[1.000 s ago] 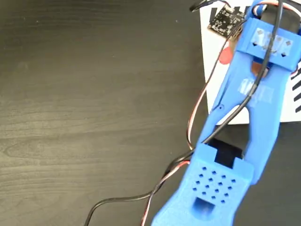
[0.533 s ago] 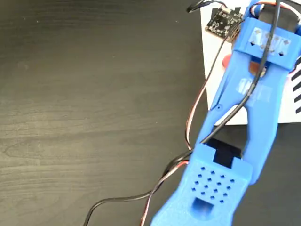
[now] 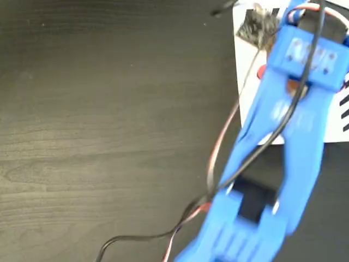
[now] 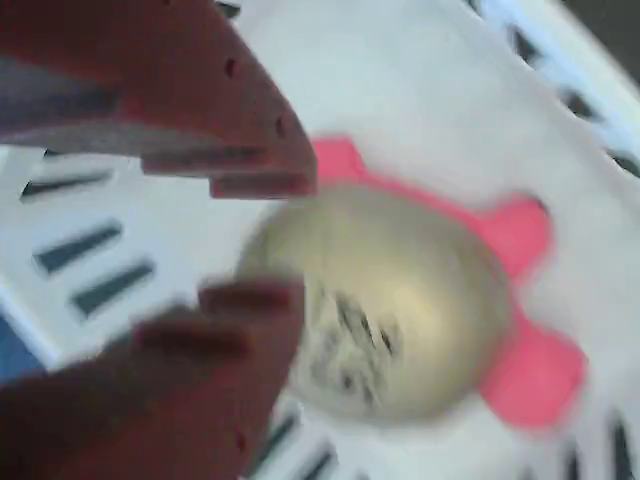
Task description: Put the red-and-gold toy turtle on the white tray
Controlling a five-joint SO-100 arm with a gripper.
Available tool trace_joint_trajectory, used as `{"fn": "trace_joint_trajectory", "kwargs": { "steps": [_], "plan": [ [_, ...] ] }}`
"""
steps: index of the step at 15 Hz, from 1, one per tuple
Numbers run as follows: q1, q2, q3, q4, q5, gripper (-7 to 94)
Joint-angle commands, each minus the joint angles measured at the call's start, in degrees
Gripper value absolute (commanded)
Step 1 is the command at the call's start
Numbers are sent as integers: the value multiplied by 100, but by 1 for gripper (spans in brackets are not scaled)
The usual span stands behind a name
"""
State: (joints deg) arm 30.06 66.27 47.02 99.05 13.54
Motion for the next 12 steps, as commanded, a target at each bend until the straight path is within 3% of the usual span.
{"fn": "trace_joint_trajectory", "kwargs": {
  "steps": [1,7,12],
  "plan": [
    [-439,1459,352,-185,167,0],
    [-2593,4860,5634,-3797,53,0],
    [-3349,7137,8851,-5590,-88,0]
  ]
}}
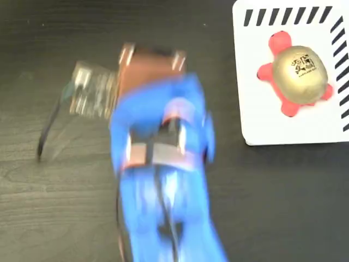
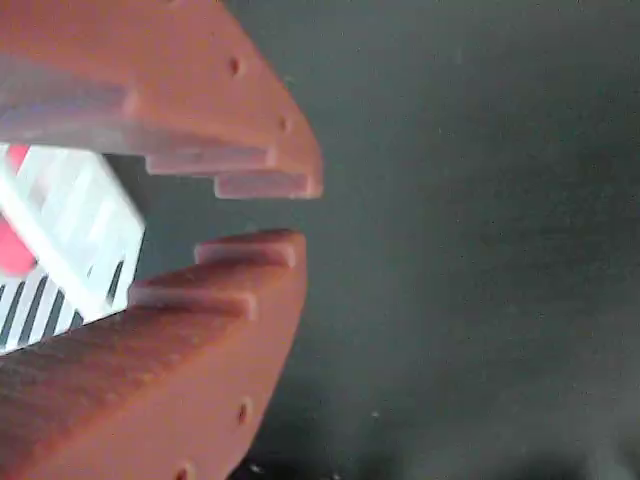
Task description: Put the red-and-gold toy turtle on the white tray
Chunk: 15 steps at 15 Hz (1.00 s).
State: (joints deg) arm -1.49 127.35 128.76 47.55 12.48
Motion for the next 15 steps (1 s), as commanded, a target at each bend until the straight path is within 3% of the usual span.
{"fn": "trace_joint_trajectory", "kwargs": {
  "steps": [1,3,5,9,15],
  "plan": [
    [-255,1600,1222,-580,-211,0],
    [-422,2821,2180,-308,-642,0],
    [-536,3911,2646,615,-870,0],
    [-475,5309,3507,1582,-932,0],
    [0,5880,3929,2426,-835,0]
  ]
}}
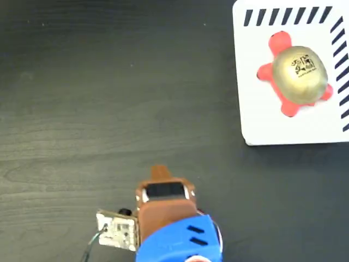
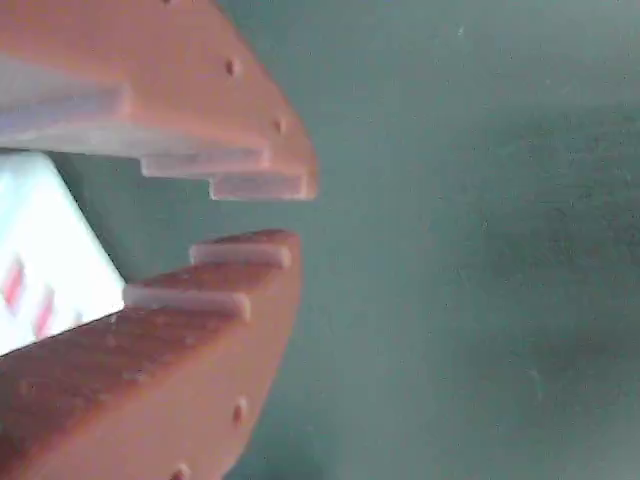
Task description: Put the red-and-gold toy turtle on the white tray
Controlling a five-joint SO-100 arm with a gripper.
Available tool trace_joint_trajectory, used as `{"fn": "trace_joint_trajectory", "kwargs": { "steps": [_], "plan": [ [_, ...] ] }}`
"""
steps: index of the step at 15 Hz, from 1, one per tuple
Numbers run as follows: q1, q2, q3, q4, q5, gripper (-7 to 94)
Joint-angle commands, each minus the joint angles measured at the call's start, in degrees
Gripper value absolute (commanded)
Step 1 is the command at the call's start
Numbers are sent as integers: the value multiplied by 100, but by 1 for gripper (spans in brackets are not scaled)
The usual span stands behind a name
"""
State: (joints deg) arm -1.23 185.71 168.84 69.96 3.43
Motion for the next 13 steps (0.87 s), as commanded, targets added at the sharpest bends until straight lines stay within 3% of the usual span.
{"fn": "trace_joint_trajectory", "kwargs": {
  "steps": [1,13],
  "plan": [
    [9,44,-97,290,18,0],
    [97,44,-105,299,35,0]
  ]
}}
